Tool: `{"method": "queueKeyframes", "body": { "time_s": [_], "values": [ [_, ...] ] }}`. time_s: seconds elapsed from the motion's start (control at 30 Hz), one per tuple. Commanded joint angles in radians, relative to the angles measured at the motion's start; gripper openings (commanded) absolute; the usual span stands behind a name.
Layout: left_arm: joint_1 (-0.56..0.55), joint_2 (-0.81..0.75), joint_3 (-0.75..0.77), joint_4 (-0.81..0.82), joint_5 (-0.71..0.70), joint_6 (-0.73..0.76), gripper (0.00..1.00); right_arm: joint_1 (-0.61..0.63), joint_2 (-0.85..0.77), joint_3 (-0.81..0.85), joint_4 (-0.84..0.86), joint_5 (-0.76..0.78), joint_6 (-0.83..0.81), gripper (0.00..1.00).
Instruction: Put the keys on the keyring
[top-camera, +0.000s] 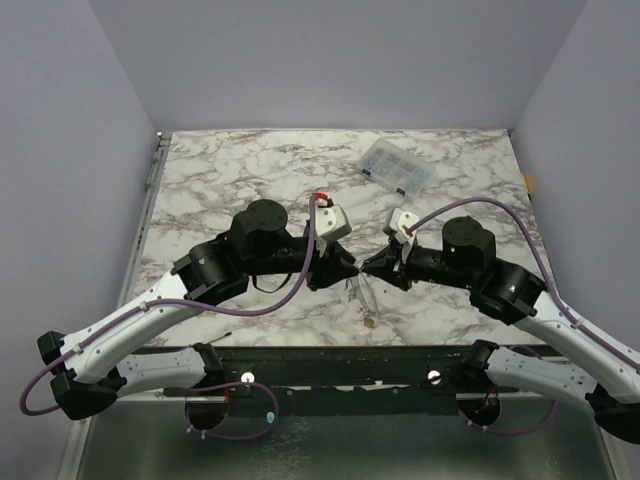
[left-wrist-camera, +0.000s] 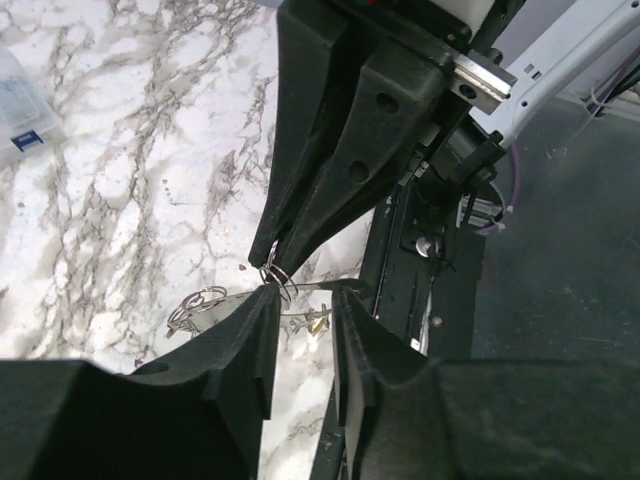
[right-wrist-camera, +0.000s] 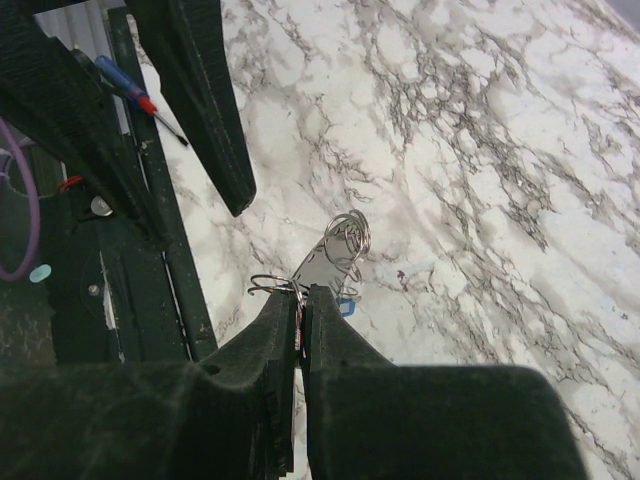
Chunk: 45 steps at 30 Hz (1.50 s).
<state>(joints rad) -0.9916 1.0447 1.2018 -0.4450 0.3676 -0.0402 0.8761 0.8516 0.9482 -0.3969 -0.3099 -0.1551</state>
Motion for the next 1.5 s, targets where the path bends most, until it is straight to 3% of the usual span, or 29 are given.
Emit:
{"method": "queueKeyframes", "body": {
  "time_s": [0.0,0.2,0.67,0.9,1.47],
  "values": [
    [-0.013,-0.004,-0.029,0.04,-0.029,0.105,0.37,0.004,0.017,0.061,-0.005,0.052,0.039,0.0],
    [-0.016,-0.028,-0.099,0.114,-0.04,0.211,0.43,0.004,0.036,0.077,-0.014,0.072,0.062,0.0],
    [-0.018,-0.025,-0.179,0.273,-0.06,0.263,0.4,0.004,0.041,0.078,-0.014,0.067,0.081,0.0],
    [-0.018,-0.004,-0.182,0.28,-0.068,0.281,0.35,0.004,0.031,0.076,-0.015,0.069,0.08,0.0],
    [-0.018,0.032,-0.166,0.243,-0.106,0.222,0.36,0.004,0.015,0.079,-0.017,0.114,0.081,0.0]
  ]
}}
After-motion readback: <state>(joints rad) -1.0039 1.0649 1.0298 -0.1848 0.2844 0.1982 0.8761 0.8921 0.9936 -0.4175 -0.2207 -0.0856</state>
